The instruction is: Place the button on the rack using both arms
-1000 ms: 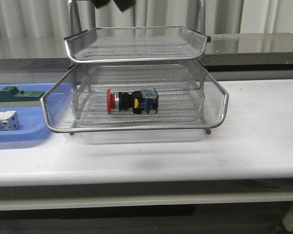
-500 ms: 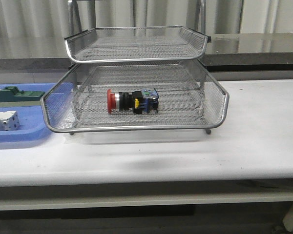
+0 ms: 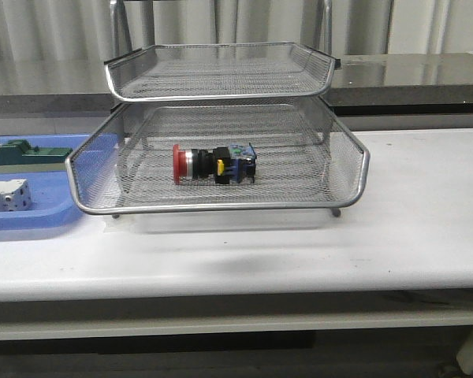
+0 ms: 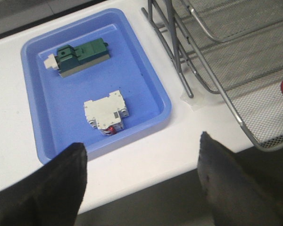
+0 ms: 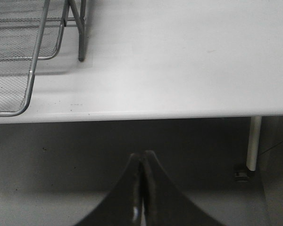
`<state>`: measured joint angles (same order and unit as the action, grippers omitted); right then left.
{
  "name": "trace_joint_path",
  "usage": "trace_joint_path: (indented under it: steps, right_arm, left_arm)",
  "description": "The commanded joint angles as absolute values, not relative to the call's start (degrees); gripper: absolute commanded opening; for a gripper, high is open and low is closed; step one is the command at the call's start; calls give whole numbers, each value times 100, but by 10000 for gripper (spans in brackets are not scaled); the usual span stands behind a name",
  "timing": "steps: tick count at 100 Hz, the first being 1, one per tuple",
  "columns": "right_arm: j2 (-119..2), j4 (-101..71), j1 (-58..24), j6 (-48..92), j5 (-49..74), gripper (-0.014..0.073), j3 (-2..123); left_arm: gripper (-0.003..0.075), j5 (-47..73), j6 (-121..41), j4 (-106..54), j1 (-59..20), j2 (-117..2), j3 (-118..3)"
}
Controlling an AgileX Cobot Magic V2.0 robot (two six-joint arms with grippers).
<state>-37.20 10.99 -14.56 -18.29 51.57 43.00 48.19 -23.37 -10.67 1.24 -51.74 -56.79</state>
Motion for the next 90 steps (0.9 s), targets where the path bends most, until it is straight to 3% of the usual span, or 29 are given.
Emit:
trace_joint_path:
  steps: [1, 45, 90]
  right_arm:
    - [-3708, 1228, -1431, -1829, 4842, -68, 4464]
    - [-3708, 1228, -1431, -1829, 4842, -68, 4464]
    - [-3708, 1228, -1431, -1829, 4842, -68, 4464]
  left_arm:
    - [477, 3721, -2263, -1275, 156, -4621, -5231]
    - [477, 1586, -2263, -1317, 156, -2849, -2861]
    - [477, -442, -2263, -1317, 156, -2706, -2008]
